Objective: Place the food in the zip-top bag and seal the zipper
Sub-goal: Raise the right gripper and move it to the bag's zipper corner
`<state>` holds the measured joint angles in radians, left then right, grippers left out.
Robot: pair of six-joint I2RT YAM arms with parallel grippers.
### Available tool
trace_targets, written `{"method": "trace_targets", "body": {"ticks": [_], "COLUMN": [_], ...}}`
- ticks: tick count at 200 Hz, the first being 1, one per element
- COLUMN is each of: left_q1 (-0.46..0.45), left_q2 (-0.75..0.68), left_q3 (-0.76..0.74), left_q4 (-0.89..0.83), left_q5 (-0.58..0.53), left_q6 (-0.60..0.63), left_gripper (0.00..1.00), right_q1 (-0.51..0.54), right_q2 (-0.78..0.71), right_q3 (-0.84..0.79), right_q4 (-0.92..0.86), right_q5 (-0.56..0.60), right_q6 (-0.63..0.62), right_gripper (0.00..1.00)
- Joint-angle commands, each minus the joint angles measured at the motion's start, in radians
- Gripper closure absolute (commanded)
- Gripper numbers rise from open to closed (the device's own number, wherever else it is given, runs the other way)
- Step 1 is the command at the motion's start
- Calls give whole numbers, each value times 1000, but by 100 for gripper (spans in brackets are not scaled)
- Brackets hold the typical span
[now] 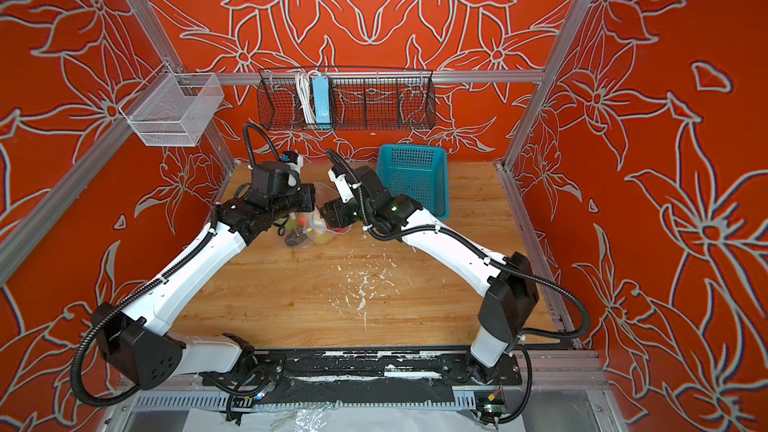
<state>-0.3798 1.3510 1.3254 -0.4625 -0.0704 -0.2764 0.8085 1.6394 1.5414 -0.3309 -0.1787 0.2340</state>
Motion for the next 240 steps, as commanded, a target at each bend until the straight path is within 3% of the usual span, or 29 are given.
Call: {"method": "trace_targets", "body": {"ticks": [1, 34, 54, 89, 117, 183, 240], "left_q1": [-1, 0, -1, -1, 0, 1, 2], "left_q2": [13, 11, 13, 10, 6, 8, 6], "left_q3": [5, 1, 6, 17, 14, 19, 20], "left_q4": [3, 7, 4, -11, -10, -14, -15], "left_q5": [-16, -29, -28, -48, -42, -16, -6], "left_q6": [8, 12, 18, 31, 31, 30, 27], "left_gripper": [100, 100, 100, 100, 100, 100, 100], "right_q1": [8, 9, 12, 30, 45, 95, 119], "right_q2": [-58, -105, -123, -138, -153, -169, -113], "right_q3": [-62, -136, -192, -277, -309, -348, -258], "right_q4": [139, 207, 259, 278, 266, 337, 258], "right_q5": [-59, -109, -197, -223, -237, -154, -127], "right_q6": [-215, -380, -529, -808, -961, -1163, -1216], "right_gripper": [2, 2, 2, 2, 3, 19, 34]}}
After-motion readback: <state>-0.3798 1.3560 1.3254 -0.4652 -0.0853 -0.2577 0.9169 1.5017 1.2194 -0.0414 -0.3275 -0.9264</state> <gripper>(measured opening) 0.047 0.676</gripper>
